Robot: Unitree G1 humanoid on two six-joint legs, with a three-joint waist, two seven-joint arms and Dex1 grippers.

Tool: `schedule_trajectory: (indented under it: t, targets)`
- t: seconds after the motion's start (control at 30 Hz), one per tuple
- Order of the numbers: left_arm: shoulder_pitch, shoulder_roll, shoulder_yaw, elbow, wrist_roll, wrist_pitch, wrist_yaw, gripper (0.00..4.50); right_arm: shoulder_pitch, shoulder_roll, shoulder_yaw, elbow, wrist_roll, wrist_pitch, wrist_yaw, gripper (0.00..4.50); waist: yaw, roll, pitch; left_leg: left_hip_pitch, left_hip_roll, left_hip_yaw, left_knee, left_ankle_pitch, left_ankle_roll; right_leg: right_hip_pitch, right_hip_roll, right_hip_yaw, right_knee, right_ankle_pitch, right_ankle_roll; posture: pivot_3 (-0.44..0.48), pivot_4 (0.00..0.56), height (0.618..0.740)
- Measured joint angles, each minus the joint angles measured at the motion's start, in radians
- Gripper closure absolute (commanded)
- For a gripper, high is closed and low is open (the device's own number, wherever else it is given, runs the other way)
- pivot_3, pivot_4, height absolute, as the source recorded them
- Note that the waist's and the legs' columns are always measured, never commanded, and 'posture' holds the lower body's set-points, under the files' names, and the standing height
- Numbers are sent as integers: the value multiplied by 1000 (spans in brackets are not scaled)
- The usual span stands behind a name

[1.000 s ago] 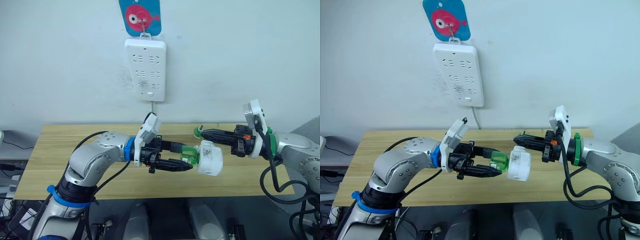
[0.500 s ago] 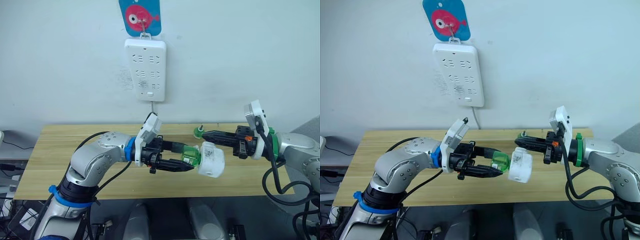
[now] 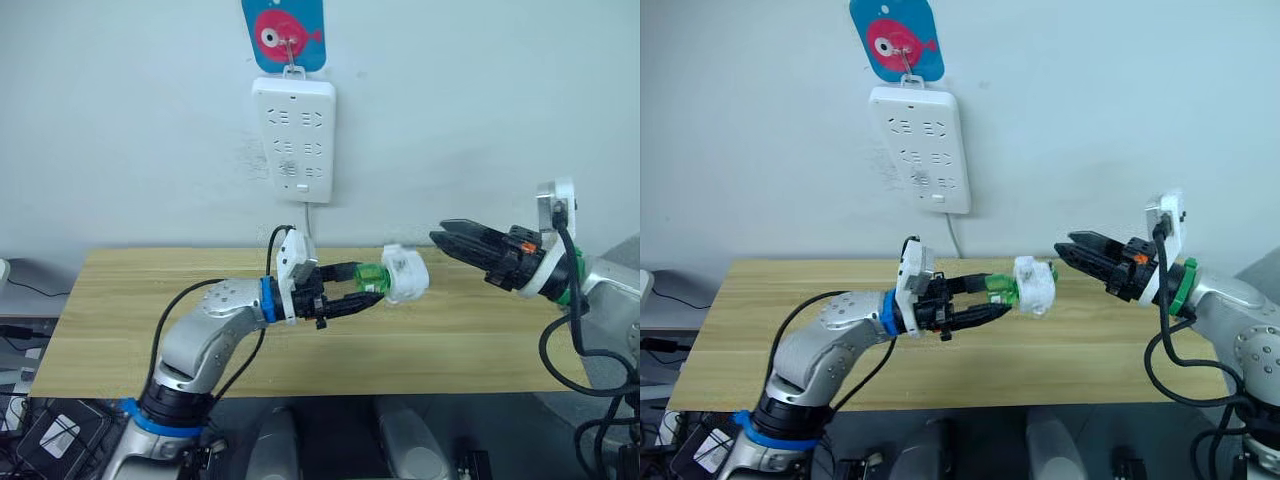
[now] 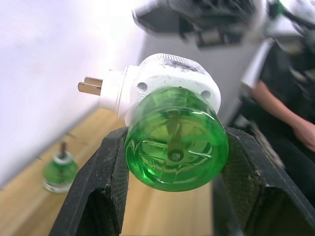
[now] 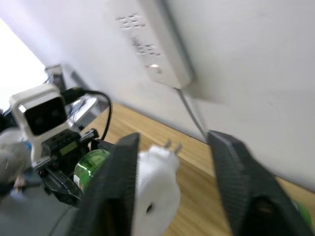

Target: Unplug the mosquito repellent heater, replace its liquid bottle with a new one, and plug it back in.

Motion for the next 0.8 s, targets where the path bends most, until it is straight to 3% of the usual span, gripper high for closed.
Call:
schedule_trajectory:
  t: [0.1,0.3,0.53,0.8]
  targets:
    - [0,-89,-8,28,47,-43,87,2192,95,45,-28,-19,73,-1,-90,25,-1,0,0,0,0,0,0,0,0,0,0,0,0,0,0,-266,242,740]
    - [-1,-187,-15,76,129,-144,196,2192,202,160,-43,-94,260,-63,-316,0,-16,1,0,2,0,1,0,1,1,0,1,2,5,0,1,-275,238,740]
    - [-1,-261,-33,89,128,-142,242,2192,212,302,87,-128,378,-180,-592,0,-27,1,-1,2,0,1,3,2,1,0,1,3,7,1,1,-274,236,740]
    - [-4,-282,-32,63,89,-91,274,2192,172,326,148,-125,456,-264,-670,0,-27,2,-1,2,0,1,3,2,1,-1,2,3,7,1,1,-278,231,740]
